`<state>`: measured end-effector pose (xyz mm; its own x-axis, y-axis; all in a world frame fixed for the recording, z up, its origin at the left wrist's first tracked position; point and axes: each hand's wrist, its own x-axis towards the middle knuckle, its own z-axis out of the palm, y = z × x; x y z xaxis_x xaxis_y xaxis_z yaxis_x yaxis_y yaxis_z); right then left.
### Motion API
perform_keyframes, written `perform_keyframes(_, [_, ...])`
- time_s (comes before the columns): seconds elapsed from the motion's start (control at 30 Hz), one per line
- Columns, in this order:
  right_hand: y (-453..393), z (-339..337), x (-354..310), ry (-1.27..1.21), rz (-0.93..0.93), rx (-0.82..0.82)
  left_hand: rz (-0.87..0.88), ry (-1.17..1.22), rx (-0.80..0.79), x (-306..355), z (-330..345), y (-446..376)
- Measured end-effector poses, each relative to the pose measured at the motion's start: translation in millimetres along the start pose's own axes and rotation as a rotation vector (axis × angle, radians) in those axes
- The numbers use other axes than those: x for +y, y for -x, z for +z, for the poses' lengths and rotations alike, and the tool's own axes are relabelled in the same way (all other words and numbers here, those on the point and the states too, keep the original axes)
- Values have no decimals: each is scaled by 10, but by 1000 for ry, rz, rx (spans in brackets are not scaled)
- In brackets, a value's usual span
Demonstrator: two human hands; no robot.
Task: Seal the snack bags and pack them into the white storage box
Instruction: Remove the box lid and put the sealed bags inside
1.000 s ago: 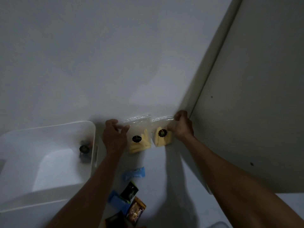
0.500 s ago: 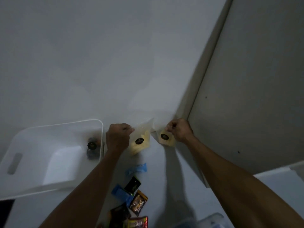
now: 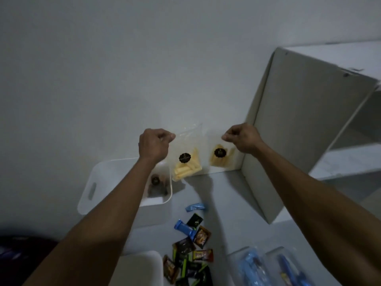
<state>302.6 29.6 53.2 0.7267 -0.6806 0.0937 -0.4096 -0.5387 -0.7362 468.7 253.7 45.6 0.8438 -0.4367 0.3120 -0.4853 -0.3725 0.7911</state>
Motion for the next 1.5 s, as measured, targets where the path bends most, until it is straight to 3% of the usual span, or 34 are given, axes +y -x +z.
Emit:
perform_keyframes(0.23, [549, 338, -943, -103, -95, -16, -34, 29, 67, -327, -1114, 261])
perform_keyframes(0.43, [588, 982, -1351, -129, -162, -137, -84, -2, 44, -935, -1353, 211])
perform_keyframes(0.7, [260, 1896, -1214, 26, -264, -331, -185, 7, -142, -1566, -922, -109])
perform_keyframes(1.03, [-10, 2712, -338, 281, -100, -262, -252, -78, -351, -2341, -154, -370])
perform_keyframes(1.17, [-113, 2959, -107, 304, -44, -211, -245, -114, -344, -2598, 38, -403])
perform_keyframes(1.5, [-245, 3121, -34, 289, 44, -302, -247, -167, -283, -2802, 285, -541])
